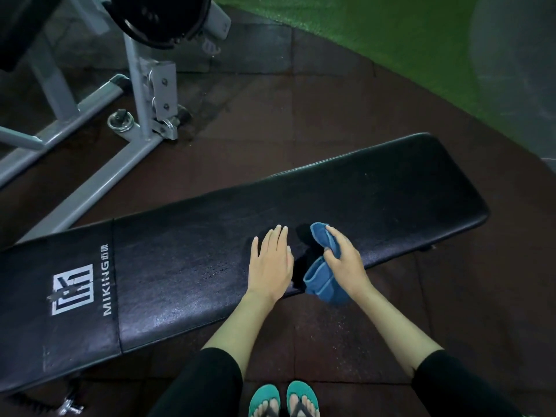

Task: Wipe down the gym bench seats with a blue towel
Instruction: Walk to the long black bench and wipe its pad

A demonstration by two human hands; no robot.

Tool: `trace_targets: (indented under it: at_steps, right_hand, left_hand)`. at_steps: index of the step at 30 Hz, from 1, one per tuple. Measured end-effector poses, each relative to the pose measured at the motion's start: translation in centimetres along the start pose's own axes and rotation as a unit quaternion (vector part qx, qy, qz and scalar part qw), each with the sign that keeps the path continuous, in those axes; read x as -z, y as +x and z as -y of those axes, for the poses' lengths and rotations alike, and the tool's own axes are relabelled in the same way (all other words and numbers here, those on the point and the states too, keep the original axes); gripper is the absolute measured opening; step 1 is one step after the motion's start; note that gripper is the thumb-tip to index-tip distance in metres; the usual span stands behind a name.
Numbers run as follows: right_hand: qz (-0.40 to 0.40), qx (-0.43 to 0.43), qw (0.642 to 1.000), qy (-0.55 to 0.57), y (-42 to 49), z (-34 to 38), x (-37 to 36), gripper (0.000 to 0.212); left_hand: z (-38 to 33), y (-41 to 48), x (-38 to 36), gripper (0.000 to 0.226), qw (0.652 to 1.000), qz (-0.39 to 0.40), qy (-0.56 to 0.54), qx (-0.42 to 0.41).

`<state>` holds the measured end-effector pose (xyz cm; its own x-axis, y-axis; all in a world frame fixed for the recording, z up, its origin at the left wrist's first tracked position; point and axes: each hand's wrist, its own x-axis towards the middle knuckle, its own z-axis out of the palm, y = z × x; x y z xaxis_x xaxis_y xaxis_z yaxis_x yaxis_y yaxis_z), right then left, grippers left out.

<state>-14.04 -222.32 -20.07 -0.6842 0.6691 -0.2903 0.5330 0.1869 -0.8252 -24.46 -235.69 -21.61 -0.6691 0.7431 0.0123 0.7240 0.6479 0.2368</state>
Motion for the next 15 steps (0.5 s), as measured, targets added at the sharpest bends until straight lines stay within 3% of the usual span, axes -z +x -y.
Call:
trace_targets:
  at_steps: [3, 7, 9, 15]
  right_hand:
    - [-0.034, -0.083, 0.981, 0.174, -0.9, 1.4, 0.5, 0.041]
    - [-0.009, -0.178, 0.899, 0.399, -2.0, 3.9, 1.4, 0.039]
    - [0.000, -0.176, 0.894, 0.412, -2.6, 5.3, 2.0, 0.043]
    - [-0.069, -0.123, 0.938, 0.315, -5.0, 9.4, 4.8, 0.042]
  left_hand:
    - [-0.5, 0.3, 1.9, 0.050, 1.000, -0.001, -0.010, 0.010]
    - [-1.5, 0.3, 4.5, 0.050, 0.999, -0.022, -0.029, -0.002]
    - [-1.9, 0.3, 5.8, 0.050, 0.999, -0.027, -0.032, -0.006]
    - [-4.3, 0.5, 10.9, 0.049, 0.997, -0.017, -0.062, -0.033]
